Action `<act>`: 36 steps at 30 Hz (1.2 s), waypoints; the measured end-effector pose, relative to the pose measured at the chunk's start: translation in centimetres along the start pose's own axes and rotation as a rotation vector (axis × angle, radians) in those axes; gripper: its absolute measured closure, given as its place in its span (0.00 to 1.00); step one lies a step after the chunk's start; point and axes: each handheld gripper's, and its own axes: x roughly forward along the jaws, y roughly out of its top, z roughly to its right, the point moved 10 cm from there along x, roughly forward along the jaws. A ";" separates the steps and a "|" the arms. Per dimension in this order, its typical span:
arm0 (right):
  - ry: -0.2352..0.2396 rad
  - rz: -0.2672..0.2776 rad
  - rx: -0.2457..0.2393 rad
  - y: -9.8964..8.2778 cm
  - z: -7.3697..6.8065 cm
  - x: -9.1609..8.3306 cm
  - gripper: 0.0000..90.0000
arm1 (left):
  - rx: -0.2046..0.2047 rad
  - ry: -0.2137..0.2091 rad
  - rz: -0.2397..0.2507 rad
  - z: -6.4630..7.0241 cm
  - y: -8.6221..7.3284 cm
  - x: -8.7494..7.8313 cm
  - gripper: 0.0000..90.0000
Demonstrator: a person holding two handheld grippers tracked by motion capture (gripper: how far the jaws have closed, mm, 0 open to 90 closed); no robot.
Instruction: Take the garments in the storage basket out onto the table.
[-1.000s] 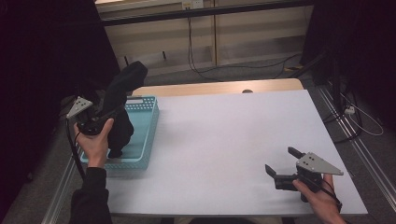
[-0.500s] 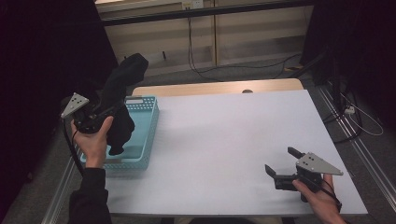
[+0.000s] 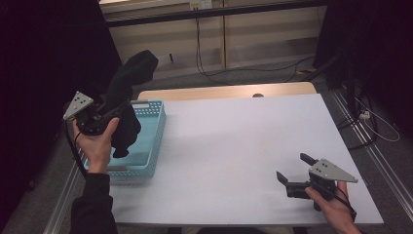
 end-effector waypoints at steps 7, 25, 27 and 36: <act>-0.001 -0.002 0.002 0.0 0.0 0.0 0.01 | -0.058 -0.026 0.027 0.6 1.8 0.2 0.74; 0.010 -0.003 -0.003 0.0 -0.3 0.1 0.01 | -0.026 -0.097 0.017 4.2 3.6 1.1 0.74; 0.012 -0.003 -0.002 0.0 -0.3 0.1 0.01 | -0.030 -0.109 0.018 4.7 3.7 1.3 0.74; 0.016 -0.002 -0.004 0.0 -0.4 0.1 0.01 | -0.015 -0.144 0.010 6.7 4.2 1.9 0.74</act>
